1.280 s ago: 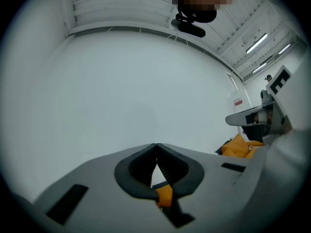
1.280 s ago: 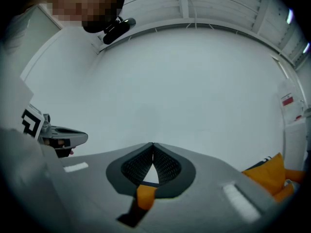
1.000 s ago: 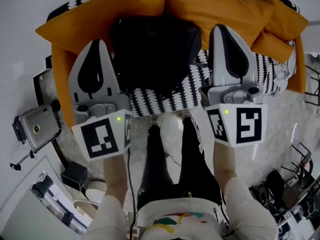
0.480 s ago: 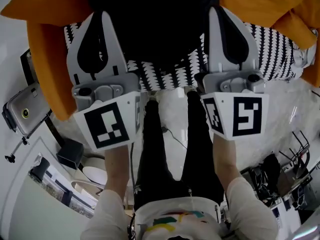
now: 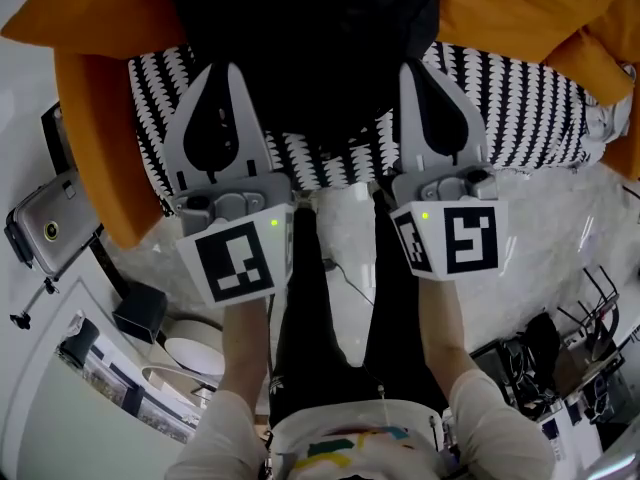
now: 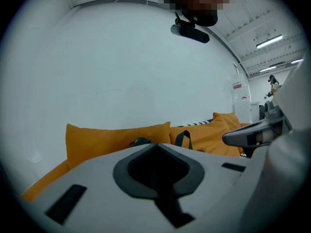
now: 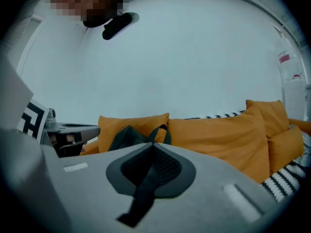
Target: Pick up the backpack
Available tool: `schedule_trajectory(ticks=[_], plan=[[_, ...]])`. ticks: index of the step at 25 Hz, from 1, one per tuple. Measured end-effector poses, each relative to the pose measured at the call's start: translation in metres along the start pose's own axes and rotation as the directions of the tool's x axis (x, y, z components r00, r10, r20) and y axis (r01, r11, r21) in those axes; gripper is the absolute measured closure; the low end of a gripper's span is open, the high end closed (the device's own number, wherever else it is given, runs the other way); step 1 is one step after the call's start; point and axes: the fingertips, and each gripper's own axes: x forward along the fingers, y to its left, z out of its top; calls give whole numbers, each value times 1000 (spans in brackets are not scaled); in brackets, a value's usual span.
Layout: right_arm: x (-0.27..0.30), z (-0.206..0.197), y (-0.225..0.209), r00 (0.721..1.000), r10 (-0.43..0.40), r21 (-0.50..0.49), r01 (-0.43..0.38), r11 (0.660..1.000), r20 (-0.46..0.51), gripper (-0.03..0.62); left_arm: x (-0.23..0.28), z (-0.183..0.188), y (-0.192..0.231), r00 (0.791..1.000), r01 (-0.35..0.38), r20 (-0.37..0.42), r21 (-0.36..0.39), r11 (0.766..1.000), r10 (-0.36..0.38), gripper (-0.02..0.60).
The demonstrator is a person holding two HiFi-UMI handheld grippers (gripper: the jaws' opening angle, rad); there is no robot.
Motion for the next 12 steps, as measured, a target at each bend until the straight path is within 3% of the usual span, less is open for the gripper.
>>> schedule_trajectory(ticks=[2,4,6,9,12], plan=[[6,5,0,1000,13,0,-13,1000,7,581,3,0,3,1000,-1,-3,18,1000,1,565],[14,6,-4,1000,20,13,-20,1000,1,466,7,0,8,1000,-12,-1,37,999,12,555],[22,3,-12,1000,16,56,-14,998,-23,385,15,-3,15,1000,-16,-4,28,999,17,438],[30,-13,-26,997,-4,131,15,991,-83,288,28,-19,26,999,-1,-34,-32,999,0,351],[36,-39,-42,987,-32,195,63,979,-158,226,39,-52,38,994,-1,-111,-42,999,-4,297]])
